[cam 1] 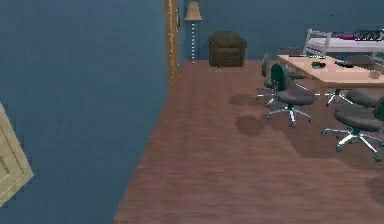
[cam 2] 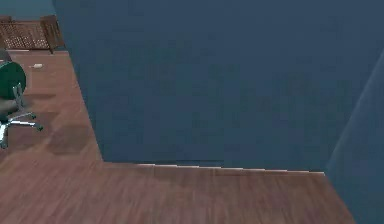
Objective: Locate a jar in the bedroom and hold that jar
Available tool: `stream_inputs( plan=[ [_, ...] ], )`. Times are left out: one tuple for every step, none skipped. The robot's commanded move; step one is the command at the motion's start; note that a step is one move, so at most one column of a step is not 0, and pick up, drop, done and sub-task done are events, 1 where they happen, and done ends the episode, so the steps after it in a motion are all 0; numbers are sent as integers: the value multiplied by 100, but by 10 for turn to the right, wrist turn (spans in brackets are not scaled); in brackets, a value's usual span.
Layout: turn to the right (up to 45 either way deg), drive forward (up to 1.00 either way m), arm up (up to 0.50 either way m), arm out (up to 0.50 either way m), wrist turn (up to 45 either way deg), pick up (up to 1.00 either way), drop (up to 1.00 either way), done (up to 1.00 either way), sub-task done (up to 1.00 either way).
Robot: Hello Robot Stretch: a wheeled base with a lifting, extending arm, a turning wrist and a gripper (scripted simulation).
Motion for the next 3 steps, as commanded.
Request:
stream_inputs(
  plan=[
    [0,100,0,0,0,0,0,0,0],
    [0,100,0,0,0,0,0,0,0],
    [0,100,0,0,0,0,0,0,0]
  ],
)
